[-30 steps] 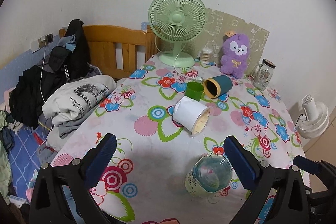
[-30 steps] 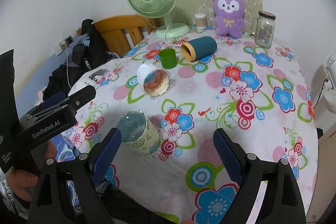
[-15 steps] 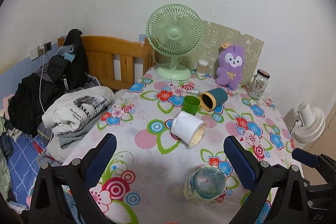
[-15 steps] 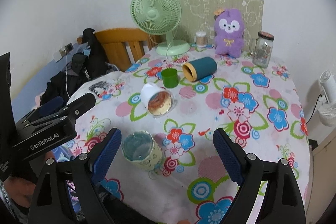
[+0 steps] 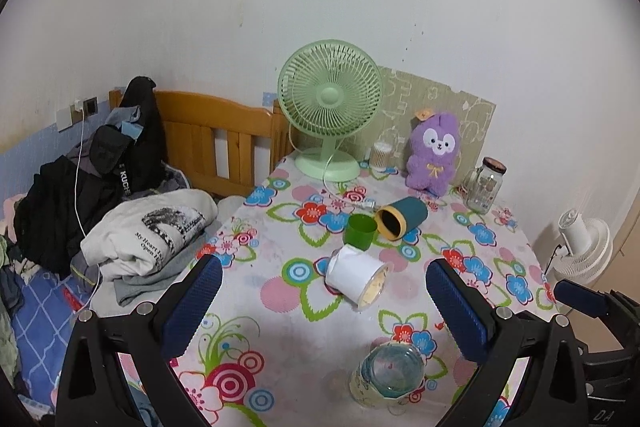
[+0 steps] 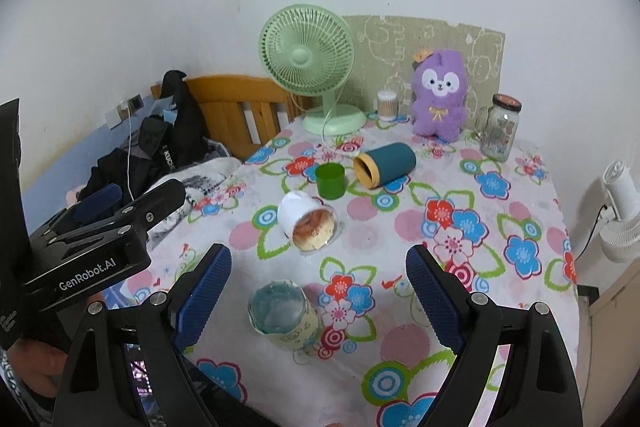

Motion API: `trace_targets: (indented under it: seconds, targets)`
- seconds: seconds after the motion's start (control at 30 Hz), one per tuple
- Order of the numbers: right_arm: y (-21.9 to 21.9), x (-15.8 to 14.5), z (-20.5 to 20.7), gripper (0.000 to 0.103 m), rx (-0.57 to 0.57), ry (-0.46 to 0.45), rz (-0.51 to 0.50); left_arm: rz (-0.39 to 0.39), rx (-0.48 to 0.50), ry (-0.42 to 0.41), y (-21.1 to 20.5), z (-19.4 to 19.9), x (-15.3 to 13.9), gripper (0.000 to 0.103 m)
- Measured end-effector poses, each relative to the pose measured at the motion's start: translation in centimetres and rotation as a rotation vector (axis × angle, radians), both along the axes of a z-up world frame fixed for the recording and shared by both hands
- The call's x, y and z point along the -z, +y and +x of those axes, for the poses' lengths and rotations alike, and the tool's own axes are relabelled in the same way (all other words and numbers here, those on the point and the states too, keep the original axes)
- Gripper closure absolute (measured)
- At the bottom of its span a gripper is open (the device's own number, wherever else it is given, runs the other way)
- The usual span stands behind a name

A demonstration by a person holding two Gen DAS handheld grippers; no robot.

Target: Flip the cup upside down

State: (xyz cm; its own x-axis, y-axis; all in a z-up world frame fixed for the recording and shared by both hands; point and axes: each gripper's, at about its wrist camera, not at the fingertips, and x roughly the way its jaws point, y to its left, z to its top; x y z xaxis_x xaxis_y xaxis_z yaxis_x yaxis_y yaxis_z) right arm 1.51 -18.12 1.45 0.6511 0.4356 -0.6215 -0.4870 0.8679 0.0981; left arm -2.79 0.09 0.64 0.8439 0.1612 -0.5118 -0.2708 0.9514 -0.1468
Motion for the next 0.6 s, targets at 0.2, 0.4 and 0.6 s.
trace_targets:
  seconds: [0.2, 0.4, 0.6]
  targets:
    - [0.1, -1.1, -0.4, 0.012, 0.014, -0.052, 0.016, 0.007, -0.002, -0.037, 0.3, -0.4, -0.9, 0.0]
    - [0.2, -1.7, -0.6, 0.012, 0.018, -0.067, 0.037, 0.02, 0.017, -0.049, 0.0, -0.3, -1.4, 0.0]
    - [0.2, -1.7, -0.5, 0.012, 0.028, -0.072, 0.04, 0.026, 0.029, -0.049, -0.2, -0.3, -1.5, 0.0]
